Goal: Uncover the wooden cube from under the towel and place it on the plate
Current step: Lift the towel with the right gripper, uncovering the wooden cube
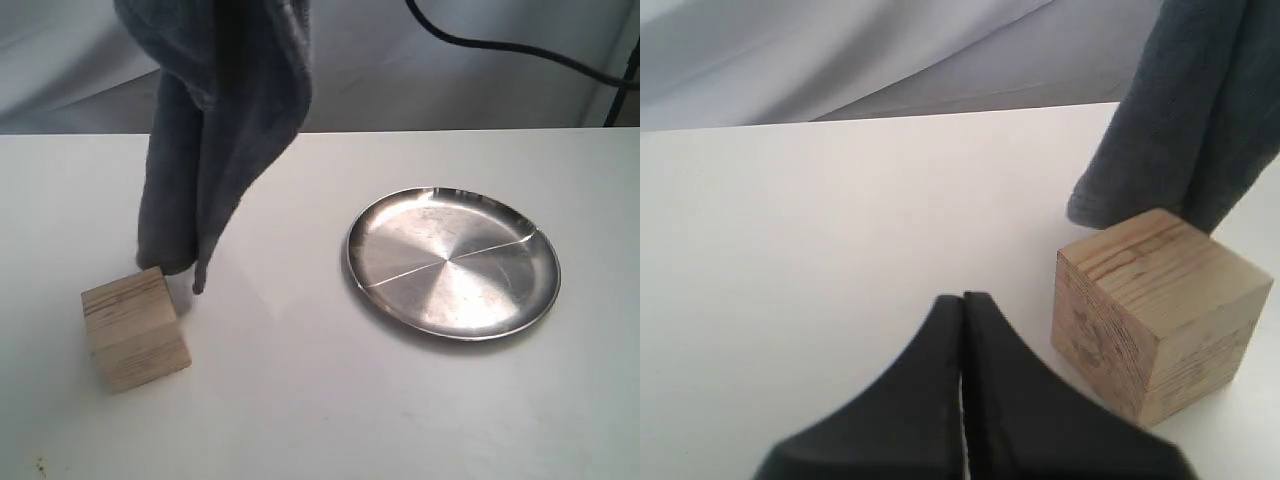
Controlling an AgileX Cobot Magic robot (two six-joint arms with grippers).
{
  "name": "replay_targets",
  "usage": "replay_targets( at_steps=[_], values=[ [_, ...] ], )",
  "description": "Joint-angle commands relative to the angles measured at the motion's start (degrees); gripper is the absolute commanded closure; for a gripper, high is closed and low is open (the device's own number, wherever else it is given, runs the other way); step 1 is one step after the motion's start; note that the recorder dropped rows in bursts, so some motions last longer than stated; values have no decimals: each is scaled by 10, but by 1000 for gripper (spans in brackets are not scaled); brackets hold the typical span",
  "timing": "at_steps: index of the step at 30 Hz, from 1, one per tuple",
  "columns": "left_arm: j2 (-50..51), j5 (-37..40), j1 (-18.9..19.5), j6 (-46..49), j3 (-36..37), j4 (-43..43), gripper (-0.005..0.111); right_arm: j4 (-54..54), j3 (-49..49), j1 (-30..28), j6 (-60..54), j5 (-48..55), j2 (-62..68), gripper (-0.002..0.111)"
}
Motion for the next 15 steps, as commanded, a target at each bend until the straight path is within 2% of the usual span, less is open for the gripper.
replay_targets(
  at_steps=[1, 15],
  values=[
    [-2, -7, -1, -3, 3, -1, 107, 25, 0, -10, -21, -20, -9, 108],
    [-2, -7, -1, -3, 3, -1, 107, 39, 0, -39, -35, 19, -9, 108]
  ],
)
